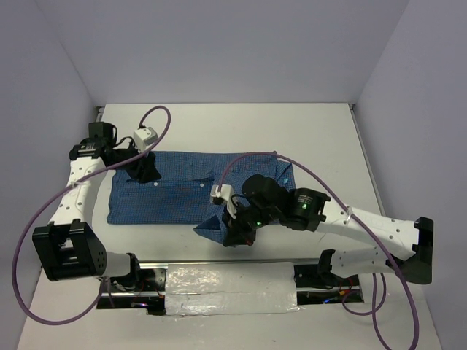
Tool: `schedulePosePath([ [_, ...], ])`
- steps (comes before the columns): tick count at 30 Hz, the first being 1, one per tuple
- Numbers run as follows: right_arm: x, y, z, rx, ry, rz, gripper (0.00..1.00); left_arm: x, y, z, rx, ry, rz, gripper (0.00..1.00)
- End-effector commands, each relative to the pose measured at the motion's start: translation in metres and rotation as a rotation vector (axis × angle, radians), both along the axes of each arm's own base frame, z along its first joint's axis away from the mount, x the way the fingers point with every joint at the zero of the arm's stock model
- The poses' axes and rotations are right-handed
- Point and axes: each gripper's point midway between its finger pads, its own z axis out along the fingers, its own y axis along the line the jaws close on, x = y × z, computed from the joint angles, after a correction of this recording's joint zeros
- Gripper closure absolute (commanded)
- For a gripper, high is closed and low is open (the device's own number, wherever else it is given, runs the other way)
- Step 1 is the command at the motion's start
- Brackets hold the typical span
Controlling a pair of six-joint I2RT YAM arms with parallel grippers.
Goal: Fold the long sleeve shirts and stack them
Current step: Fold the shirt
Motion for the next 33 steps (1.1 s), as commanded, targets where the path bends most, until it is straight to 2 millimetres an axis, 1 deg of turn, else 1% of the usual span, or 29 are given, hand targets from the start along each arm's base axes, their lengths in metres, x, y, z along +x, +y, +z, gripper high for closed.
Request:
schedulePosePath([
  [1, -0.024, -0.008, 0.025, 0.041, 0.024, 0.116, 1.00, 0.009, -0.002, 0.011, -0.002, -0.044, -0.031, 0.38],
  [5, -0.031, -0.011, 0.020, 0.046, 0.065, 0.173, 1.00, 0.010, -0.001, 0.009, -0.001, -0.036, -0.033, 0.38],
  [6, -0.028, -0.010, 0.014, 0.026, 0.072, 0.173, 1.00, 0.011, -0.001, 0.009, -0.001, -0.035, -0.033, 0.38],
  [7, -0.020, -0.009, 0.012, 0.020, 0.057, 0.157, 1.00, 0.011, -0.002, 0.009, -0.005, -0.031, -0.032, 0.38],
  [8, -0.001, -0.007, 0.011, 0.023, 0.029, 0.099, 1.00, 0.014, -0.001, 0.008, -0.005, -0.034, -0.028, 0.38],
  [9, 0.014, -0.002, 0.014, 0.060, 0.003, 0.065, 1.00, 0.015, -0.001, 0.007, -0.011, -0.025, -0.018, 0.38],
  [10, 0.030, -0.001, 0.015, 0.082, -0.010, 0.023, 1.00, 0.016, -0.001, 0.006, -0.014, -0.021, -0.014, 0.38],
  [11, 0.061, -0.007, 0.018, 0.113, -0.016, -0.067, 1.00, 0.018, -0.001, 0.005, -0.017, -0.023, -0.013, 0.38],
  [12, 0.083, -0.007, 0.018, 0.152, -0.044, -0.125, 1.00, 0.018, -0.001, 0.005, -0.022, -0.016, -0.007, 0.38],
  [14, 0.122, -0.016, 0.017, 0.174, -0.085, -0.240, 1.00, 0.022, -0.002, 0.004, -0.019, -0.013, -0.006, 0.38],
  [15, 0.152, -0.024, 0.016, 0.173, -0.124, -0.322, 1.00, 0.023, -0.003, 0.003, -0.017, -0.012, -0.007, 0.38],
  [16, 0.165, -0.029, 0.014, 0.162, -0.149, -0.354, 1.00, 0.024, -0.004, 0.004, -0.014, -0.015, -0.005, 0.37],
  [17, 0.187, -0.035, 0.008, 0.135, -0.159, -0.412, 1.00, 0.027, -0.005, 0.004, -0.015, -0.014, -0.004, 0.37],
  [19, 0.207, -0.043, -0.003, 0.093, -0.188, -0.429, 1.00, 0.029, -0.006, 0.004, -0.017, -0.014, -0.005, 0.37],
  [20, 0.217, -0.045, -0.015, 0.063, -0.168, -0.442, 1.00, 0.030, -0.008, 0.004, -0.021, -0.010, -0.006, 0.37],
  [21, 0.227, -0.052, -0.022, 0.045, -0.160, -0.465, 1.00, 0.032, -0.008, 0.004, -0.021, -0.010, -0.003, 0.37],
  [22, 0.233, -0.054, -0.028, 0.029, -0.167, -0.464, 1.00, 0.033, -0.009, 0.004, -0.021, -0.010, -0.002, 0.37],
  [23, 0.242, -0.056, -0.040, 0.007, -0.156, -0.473, 1.00, 0.034, -0.011, 0.003, -0.023, -0.006, -0.004, 0.37],
  [26, 0.257, -0.059, -0.056, -0.021, -0.153, -0.470, 1.00, 0.036, -0.018, 0.004, -0.023, -0.010, -0.016, 0.37],
  [28, 0.266, -0.064, -0.060, -0.039, -0.175, -0.485, 1.00, 0.038, -0.023, 0.006, -0.024, -0.019, -0.028, 0.37],
  [30, 0.276, -0.070, -0.060, -0.044, -0.208, -0.512, 1.00, 0.037, -0.036, 0.006, -0.024, -0.021, -0.066, 0.37],
  [31, 0.280, -0.077, -0.058, -0.042, -0.226, -0.527, 0.98, 0.038, -0.044, 0.007, -0.024, -0.022, -0.086, 0.37],
  [32, 0.284, -0.078, -0.055, -0.028, -0.248, -0.528, 0.97, 0.037, -0.056, 0.007, -0.022, -0.025, -0.117, 0.37],
  [33, 0.287, -0.081, -0.054, -0.025, -0.263, -0.531, 0.96, 0.038, -0.061, 0.008, -0.021, -0.029, -0.126, 0.37],
])
